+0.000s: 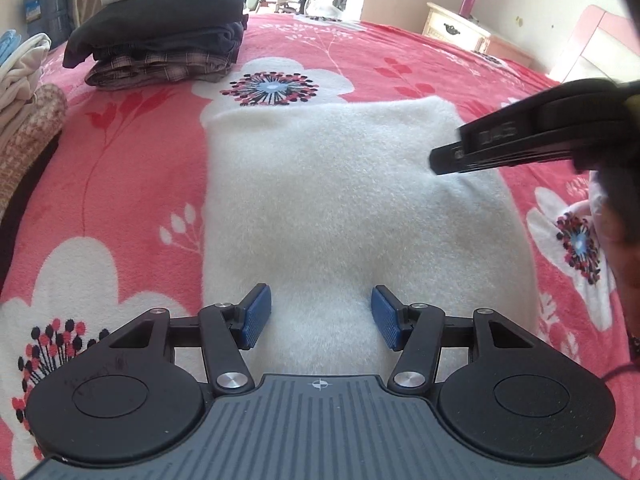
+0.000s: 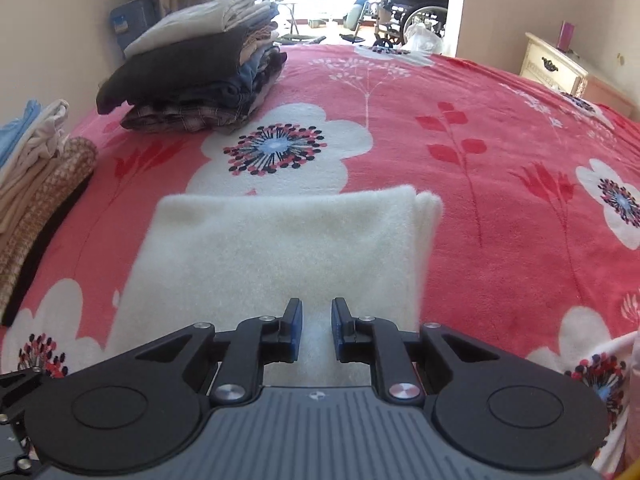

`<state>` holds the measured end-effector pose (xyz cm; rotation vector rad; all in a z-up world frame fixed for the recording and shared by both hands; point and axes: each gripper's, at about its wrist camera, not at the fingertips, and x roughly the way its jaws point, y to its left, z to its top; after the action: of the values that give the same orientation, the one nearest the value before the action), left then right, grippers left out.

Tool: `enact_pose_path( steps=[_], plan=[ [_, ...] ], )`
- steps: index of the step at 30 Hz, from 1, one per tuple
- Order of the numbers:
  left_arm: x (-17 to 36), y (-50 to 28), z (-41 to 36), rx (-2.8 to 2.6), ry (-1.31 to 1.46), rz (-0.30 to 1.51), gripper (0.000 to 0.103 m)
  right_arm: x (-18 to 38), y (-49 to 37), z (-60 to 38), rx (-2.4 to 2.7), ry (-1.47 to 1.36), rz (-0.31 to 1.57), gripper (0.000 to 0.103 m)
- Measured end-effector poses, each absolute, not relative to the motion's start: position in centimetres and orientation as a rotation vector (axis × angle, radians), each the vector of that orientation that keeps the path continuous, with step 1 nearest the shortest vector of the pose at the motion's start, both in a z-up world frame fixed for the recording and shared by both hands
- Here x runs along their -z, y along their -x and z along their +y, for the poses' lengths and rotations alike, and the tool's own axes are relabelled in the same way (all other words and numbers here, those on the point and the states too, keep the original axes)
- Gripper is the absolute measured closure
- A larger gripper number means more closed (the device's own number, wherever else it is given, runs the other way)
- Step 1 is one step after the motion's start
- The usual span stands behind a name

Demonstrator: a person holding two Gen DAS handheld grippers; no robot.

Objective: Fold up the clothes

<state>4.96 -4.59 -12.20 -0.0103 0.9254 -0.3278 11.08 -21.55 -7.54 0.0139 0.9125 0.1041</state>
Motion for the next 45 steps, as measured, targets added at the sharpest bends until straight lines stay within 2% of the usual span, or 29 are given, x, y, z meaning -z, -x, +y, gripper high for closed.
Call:
enact_pose_path(
  steps=[4,7,15,18,20,21,24,25,28,31,37,42,45],
  plan=[
    [12.3,-5.0,-4.5,0.33,0.014,0.93,0.047,8.2,-8.4,-21.7,-0.117,-0.061,0.962,0.086],
    [12.3,-4.9,-4.6,0.334,0.006,0.925,0.047,9.7,-7.7,-20.8,-0.108,0.003,0.943,0.085],
    [12.4,-4.8,-4.0,0.349,0.024,0.918,0.046,7.2,-4.8,-21.0,-0.16,-0.057,0.923,0.084],
    [12.3,-4.4,-3.4,0.366,0.043,0.898,0.046,9.1,-3.0,-20.7,-0.229,-0.068,0.994,0.083],
    [11.7,-4.0,-2.2,0.388,0.062,0.869,0.046,9.3,-1.9,-21.0,-0.253,-0.066,0.958,0.081],
    [11.4,-3.8,-1.4,0.403,0.073,0.849,0.046,9.2,-1.4,-21.3,-0.266,-0.077,0.939,0.078],
    [10.6,-3.5,1.4,0.446,0.112,0.791,0.039,7.9,-0.3,-25.5,-0.279,-0.31,0.828,0.051],
    [10.9,-4.0,2.2,0.452,0.135,0.8,0.035,7.9,-0.2,-27.2,-0.262,-0.392,0.794,0.045],
    [13.1,-6.4,4.1,0.456,0.273,0.907,0.035,9.6,-1.0,-32.4,-0.206,-0.647,0.775,0.029],
    [15.6,-8.2,4.8,0.57,0.429,1.004,0.035,13.1,-3.0,-35.4,-0.239,-0.859,0.811,0.021],
    [17.0,-10.4,3.4,0.682,0.436,1.021,0.028,19.1,-7.6,-37.4,-0.299,-1.085,0.845,0.014],
    [18.4,-13.3,2.9,0.738,0.502,1.071,0.025,20.3,-12.3,-37.4,-0.423,-1.145,0.788,0.001],
    [18.6,-13.7,2.4,0.749,0.517,1.073,0.024,20.4,-14.7,-35.8,-0.496,-1.122,0.813,0.0]
  ],
)
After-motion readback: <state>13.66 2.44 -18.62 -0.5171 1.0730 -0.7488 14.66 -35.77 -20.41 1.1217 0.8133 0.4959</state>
